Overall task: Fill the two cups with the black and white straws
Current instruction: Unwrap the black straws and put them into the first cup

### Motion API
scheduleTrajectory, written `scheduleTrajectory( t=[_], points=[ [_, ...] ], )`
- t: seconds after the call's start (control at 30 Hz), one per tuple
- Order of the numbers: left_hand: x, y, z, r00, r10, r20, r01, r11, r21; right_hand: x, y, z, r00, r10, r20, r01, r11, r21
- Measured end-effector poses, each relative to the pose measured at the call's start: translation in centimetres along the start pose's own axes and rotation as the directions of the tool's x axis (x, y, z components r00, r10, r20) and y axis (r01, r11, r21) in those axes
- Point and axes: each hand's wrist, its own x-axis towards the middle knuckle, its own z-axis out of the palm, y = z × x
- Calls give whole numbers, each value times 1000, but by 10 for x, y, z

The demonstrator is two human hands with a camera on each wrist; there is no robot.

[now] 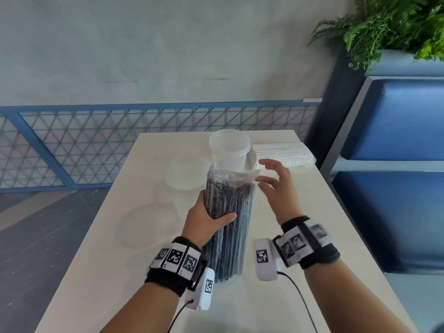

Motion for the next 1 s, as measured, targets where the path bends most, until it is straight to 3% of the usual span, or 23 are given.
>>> scheduleTrajectory(
  t=[0.07,0.13,0.27,0.4,0.6,0.67,0.83,0.93,1.0],
  points=[
    [-2,-1,-4,1000,4,3,-4,1000,-2,-6,4,1,974,-198,105,221,929,-297],
    [-3,-2,-6,1000,7,19,-7,1000,2,-9,4,4,954,-265,141,297,900,-320],
    [-5,-3,-10,998,12,59,-12,1000,15,1,-12,7,991,-131,15,132,983,-124],
    [-6,-4,-16,996,29,84,-32,999,34,15,-25,7,996,71,-51,-68,996,53],
    [-4,-4,-29,997,31,74,-35,998,46,11,-29,22,994,96,-51,-88,986,145],
    [-5,-4,-33,996,30,81,-34,998,48,9,-30,26,998,35,-45,-31,995,96],
    [-8,-3,-42,988,60,141,-75,992,99,4,-30,22,960,-281,18,280,944,-178],
    [-9,-3,-48,986,67,153,-84,990,112,3,-26,15,931,-321,174,358,897,-259],
    [-9,-2,-52,976,69,206,-99,985,140,5,-25,11,943,-286,170,323,907,-269]
  ],
)
